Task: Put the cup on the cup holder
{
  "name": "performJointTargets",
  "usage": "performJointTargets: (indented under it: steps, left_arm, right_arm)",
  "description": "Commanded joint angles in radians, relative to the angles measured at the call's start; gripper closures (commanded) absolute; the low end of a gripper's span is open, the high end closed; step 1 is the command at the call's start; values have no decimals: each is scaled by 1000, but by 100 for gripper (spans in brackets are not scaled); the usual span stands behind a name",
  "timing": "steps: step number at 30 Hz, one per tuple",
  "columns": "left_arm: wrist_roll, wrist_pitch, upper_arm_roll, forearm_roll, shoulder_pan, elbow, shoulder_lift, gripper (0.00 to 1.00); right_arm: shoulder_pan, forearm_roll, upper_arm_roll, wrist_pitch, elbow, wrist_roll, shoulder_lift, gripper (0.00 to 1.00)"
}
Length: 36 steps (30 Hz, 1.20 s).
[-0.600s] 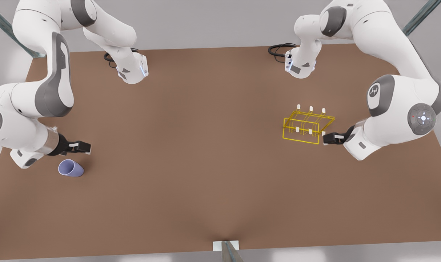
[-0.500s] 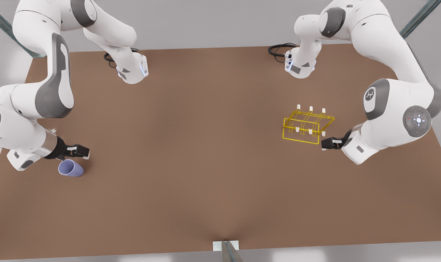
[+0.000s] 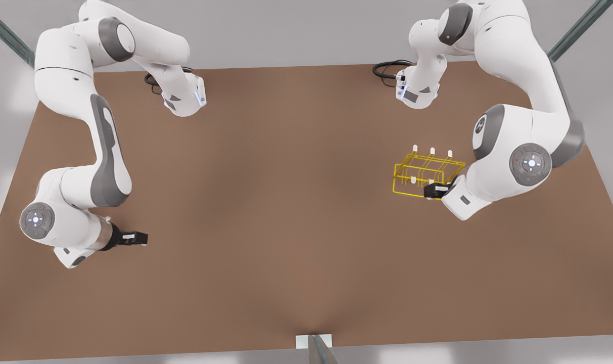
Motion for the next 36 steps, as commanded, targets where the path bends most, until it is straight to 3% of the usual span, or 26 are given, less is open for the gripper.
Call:
performJointTargets:
  steps: [1, 4, 6, 11, 12, 15, 17, 25, 36]
  left_arm:
    - [-53, -8, 1, 5, 1, 1, -2, 0]
    - [-52, -11, 0, 5, -11, 1, -2, 0]
    - [-53, -4, 3, 7, -18, -1, 12, 0]
    - [-53, 23, 3, 7, -21, -13, 29, 0]
    - [-53, 24, 3, 28, -22, -19, 27, 0]
    - [-53, 32, 3, 42, -30, -24, 30, 0]
    - [-52, 55, 3, 44, -28, -44, 32, 0]
    - [-52, 82, 3, 44, -28, -51, 47, 0]
    - [-52, 125, 3, 51, -28, -78, 55, 0]
  right_arm:
    - [-6, -7, -5, 59, -4, 23, 8, 0]
    - [-110, -11, -2, 56, -115, 17, -1, 0]
    - [-137, -16, -4, -67, -67, -3, -5, 0]
    - [-225, -31, 12, -50, -139, -141, -49, 0]
    - [-271, -30, 64, -15, -147, -139, -44, 0]
    - [-317, -54, 75, 94, -231, -253, -57, 0]
    - [-449, -146, 200, 186, -325, -314, -86, 0]
    - [-500, -218, 203, 283, -445, -320, -143, 0]
    - [-529, -201, 210, 398, -425, -260, -89, 0]
